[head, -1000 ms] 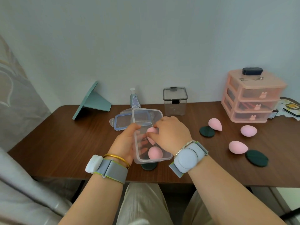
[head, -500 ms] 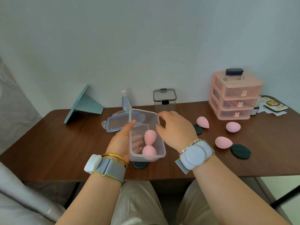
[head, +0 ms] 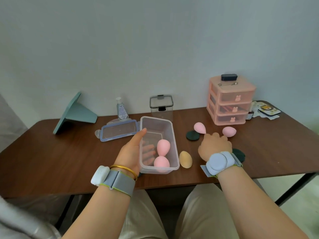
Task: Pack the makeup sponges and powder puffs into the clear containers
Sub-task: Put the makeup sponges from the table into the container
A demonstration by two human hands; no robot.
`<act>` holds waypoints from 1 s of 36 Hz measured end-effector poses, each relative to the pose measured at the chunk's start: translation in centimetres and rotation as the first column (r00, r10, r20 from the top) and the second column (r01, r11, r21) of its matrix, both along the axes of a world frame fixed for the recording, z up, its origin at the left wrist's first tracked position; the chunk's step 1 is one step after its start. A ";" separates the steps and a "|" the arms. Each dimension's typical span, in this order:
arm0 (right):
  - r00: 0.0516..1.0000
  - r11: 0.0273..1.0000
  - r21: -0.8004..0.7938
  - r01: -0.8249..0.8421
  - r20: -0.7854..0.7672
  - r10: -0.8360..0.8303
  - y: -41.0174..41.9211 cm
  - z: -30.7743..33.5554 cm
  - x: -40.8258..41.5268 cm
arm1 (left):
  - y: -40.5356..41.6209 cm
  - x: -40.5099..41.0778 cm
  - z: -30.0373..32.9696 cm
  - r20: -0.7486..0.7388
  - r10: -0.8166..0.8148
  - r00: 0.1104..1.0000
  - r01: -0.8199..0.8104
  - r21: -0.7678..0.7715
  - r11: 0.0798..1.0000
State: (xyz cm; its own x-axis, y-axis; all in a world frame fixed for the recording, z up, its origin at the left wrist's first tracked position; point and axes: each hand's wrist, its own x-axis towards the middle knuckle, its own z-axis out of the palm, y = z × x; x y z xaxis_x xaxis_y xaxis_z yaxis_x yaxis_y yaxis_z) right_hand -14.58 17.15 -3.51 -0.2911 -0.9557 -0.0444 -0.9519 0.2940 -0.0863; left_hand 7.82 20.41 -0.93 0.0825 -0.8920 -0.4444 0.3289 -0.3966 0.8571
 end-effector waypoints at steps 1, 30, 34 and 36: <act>1.000 1.000 0.023 -0.007 -0.008 0.008 -0.1 -0.3 0.0 | 0.1 0.0 0.1 -0.002 -0.001 1.000 0.001 -0.004 1.000; 0.763 0.768 -0.507 -0.390 0.289 0.578 1.0 7.0 6.3 | -1.1 -1.6 -1.4 -0.038 -0.090 0.995 0.087 -0.067 0.994; 0.734 0.794 -0.444 -0.415 0.352 0.580 0.6 5.9 7.3 | -0.9 -1.6 -1.4 -0.121 -0.135 0.983 0.126 -0.080 0.989; 0.740 0.806 -0.402 -0.435 0.351 0.574 0.6 5.3 7.8 | -1.0 -1.4 -1.6 -0.183 -0.162 0.970 0.145 -0.101 0.984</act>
State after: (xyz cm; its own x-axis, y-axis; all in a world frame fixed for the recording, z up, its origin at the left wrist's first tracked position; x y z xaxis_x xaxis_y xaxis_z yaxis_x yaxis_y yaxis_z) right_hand -6.82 17.73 1.79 0.2229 -0.9436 0.2447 -0.7878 -0.3223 -0.5249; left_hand 6.47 19.39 -2.57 -0.1370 -0.9232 -0.3592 0.4295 -0.3821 0.8183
